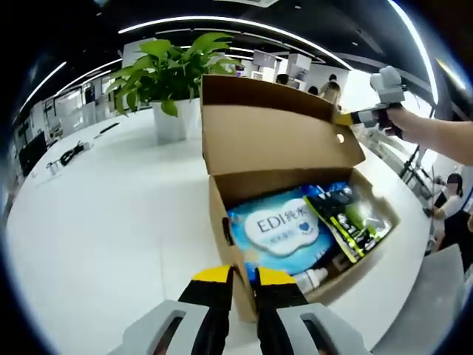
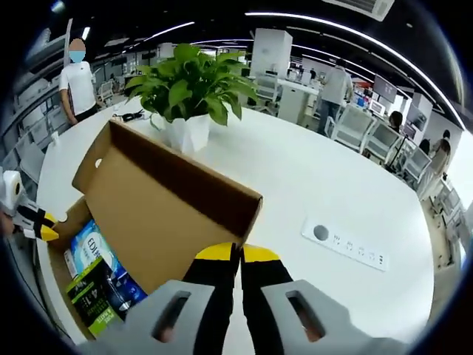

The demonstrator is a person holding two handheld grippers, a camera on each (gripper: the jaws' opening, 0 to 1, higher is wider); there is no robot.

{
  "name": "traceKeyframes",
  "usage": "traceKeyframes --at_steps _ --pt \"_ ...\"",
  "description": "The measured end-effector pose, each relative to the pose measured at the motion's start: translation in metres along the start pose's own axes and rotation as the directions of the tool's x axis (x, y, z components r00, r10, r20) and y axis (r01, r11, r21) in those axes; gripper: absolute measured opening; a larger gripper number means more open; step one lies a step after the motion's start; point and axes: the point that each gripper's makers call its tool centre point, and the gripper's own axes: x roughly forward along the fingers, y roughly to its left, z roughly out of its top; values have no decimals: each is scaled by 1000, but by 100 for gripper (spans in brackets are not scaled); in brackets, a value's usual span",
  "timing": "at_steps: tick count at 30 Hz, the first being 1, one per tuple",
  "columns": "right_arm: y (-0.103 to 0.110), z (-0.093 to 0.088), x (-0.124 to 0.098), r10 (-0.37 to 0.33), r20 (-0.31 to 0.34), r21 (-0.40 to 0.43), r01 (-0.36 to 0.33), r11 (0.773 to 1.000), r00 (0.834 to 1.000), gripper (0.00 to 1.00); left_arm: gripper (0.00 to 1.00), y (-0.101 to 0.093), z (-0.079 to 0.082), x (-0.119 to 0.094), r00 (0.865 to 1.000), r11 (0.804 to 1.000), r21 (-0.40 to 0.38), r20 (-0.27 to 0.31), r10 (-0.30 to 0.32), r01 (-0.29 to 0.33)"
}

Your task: Operate the shoe box by opening the lid, removing the specified soft item, and placing it in the target area until the item is outside and the box remains undamaged.

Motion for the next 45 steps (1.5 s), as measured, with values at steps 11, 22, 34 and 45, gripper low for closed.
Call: traceKeyframes --at_steps 11,22,34,45 --pt "-3 -19 31 59 -64 -6 -59 998 996 1 11 4 1 1 1000 1000 -3 -7 9 -9" --pt "3 -51 51 129 -151 89 -116 989 980 1 10 6 1 2 1000 1000 -8 -13 21 -22" --pt "1 -68 71 181 -217 180 -143 973 959 1 10 8 1 2 1000 1000 -11 -16 25 -25" --pt "4 -79 76 223 -261 250 -158 955 939 1 10 8 1 3 999 999 -15 -15 28 -28"
